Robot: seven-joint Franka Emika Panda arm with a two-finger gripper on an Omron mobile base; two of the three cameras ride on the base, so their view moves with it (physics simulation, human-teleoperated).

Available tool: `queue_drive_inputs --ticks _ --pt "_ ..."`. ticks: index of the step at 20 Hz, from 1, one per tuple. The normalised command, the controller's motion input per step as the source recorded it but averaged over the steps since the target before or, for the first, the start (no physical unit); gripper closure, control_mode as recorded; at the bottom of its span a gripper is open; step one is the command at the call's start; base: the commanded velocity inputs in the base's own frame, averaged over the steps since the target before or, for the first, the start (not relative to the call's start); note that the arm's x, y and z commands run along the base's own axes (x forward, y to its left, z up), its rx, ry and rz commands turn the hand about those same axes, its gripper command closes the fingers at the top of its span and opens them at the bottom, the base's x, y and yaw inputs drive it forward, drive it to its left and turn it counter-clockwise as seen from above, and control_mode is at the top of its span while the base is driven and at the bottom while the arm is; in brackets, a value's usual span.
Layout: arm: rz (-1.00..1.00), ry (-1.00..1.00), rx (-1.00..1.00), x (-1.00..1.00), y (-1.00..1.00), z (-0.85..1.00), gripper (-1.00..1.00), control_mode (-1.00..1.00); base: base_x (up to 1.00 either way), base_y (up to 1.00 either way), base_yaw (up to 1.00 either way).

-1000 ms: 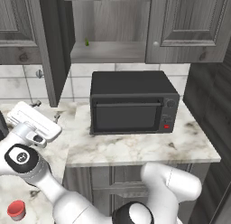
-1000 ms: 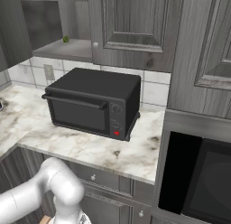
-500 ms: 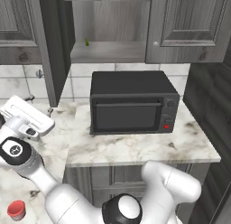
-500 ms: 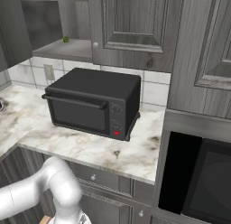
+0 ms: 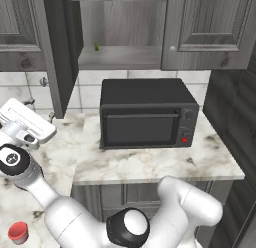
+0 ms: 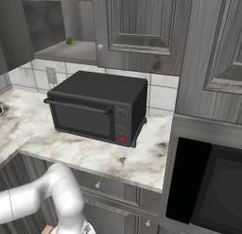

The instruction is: Pick the avocado and bread from the counter and place them on the plate. Then pick the jam from the cabinet and place it next to the plate. Lastly close the cabinet door.

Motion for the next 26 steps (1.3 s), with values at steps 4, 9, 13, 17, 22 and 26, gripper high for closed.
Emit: queue_drive_inputs --ticks 4,9,13,17,22,26 --pt "0.0 -0.04 0.0 0.0 0.0 0.29 -1.0 -1.0 0.0 0.0 0.0" --pt "0.0 -0.05 0.0 0.0 -0.08 0.31 -1.0 -1.0 0.0 0.0 0.0" --pt "0.0 -0.04 0.02 -0.02 -0.67 0.21 -1.0 -1.0 0.0 0.0 0.0" --pt "0.0 -0.02 0.11 -0.04 -0.87 0.21 -1.0 -1.0 0.0 0.0 0.0" --pt "0.0 -0.05 0.16 -0.15 -0.99 0.43 -1.0 -1.0 0.0 0.0 0.0" --pt "0.0 -0.06 0.19 -0.04 -0.97 0.64 -1.0 -1.0 0.0 0.0 0.0"
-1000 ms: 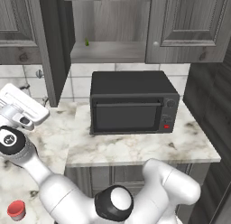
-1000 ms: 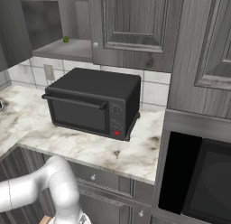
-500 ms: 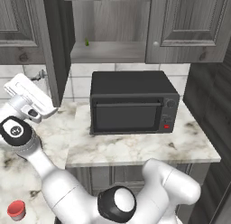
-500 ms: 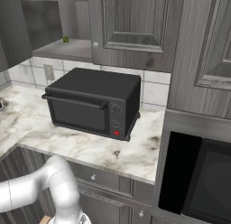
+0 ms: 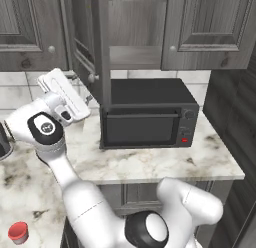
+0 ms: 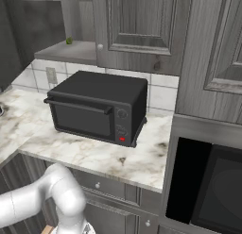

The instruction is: Pick the avocado and bread from the counter and place them on the plate. Then pick the jam from the cabinet and place it next to the plate. Lastly close the cabinet door.

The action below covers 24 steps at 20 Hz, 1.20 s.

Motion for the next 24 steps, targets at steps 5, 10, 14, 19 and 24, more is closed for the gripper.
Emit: queue_drive_inputs --ticks 5,10,14,19,24 --pt "0.02 -0.05 0.24 0.0 -1.0 0.82 -1.0 -1.0 0.0 0.0 0.0" --pt "0.08 -0.01 0.27 0.03 -1.0 0.71 -1.0 -1.0 0.0 0.0 0.0" --pt "0.15 0.05 0.25 0.61 -1.0 0.09 -1.0 -1.0 0.0 0.0 0.0" --pt "0.33 0.12 0.16 1.0 -0.84 -0.42 -1.0 -1.0 0.0 0.0 0.0" --pt "0.39 0.12 0.11 1.0 -0.68 -0.54 -1.0 -1.0 0.0 0.0 0.0"
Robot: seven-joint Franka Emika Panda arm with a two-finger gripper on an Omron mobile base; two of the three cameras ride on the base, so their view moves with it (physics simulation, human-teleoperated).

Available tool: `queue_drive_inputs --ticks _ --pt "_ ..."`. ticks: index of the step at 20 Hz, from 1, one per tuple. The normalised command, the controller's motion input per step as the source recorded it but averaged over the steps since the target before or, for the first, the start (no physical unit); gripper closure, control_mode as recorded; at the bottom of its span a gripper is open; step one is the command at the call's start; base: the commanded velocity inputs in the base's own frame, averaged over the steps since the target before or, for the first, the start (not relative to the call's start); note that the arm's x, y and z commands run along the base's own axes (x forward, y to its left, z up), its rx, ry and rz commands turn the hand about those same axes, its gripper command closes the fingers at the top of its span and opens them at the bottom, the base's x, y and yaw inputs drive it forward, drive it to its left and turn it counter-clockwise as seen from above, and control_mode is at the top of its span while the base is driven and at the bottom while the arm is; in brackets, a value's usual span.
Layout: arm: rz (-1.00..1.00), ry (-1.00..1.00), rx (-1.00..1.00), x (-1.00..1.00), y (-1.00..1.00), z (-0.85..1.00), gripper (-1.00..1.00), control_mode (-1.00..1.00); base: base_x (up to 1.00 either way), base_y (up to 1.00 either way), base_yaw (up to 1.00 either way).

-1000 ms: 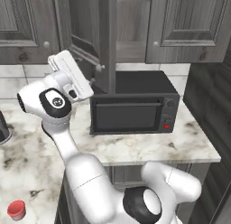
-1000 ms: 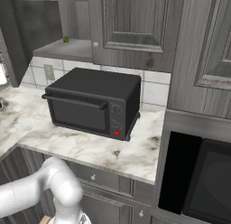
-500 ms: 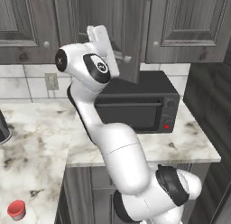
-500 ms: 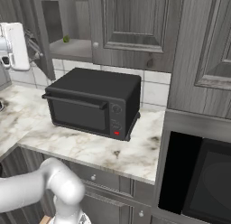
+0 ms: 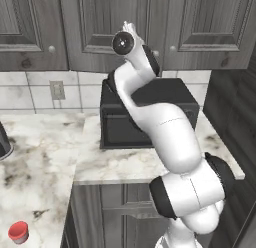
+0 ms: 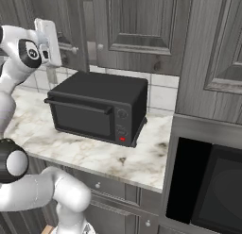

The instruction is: Pick the avocado and bread from the counter and place them on the plate. Then pick the jam from the cabinet and place it next to the plate. Lastly close the cabinet door.

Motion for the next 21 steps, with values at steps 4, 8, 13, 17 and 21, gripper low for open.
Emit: queue_drive_inputs --ticks 4,8,13,17,21 --pt "0.38 0.05 0.15 1.0 -0.71 -0.36 -1.0 -1.0 0.0 0.0 0.0" --pt "0.39 0.04 0.14 1.0 -0.62 -0.41 -1.0 -1.0 0.0 0.0 0.0" --pt "0.32 0.09 0.1 1.0 -0.38 -0.31 -1.0 -1.0 0.0 0.0 0.0" --pt "0.21 0.07 0.01 0.56 -0.05 -0.1 -1.0 -1.0 0.0 0.0 0.0" --pt "0.11 -0.04 -0.08 -0.62 0.0 -0.22 -1.0 -1.0 0.0 0.0 0.0"
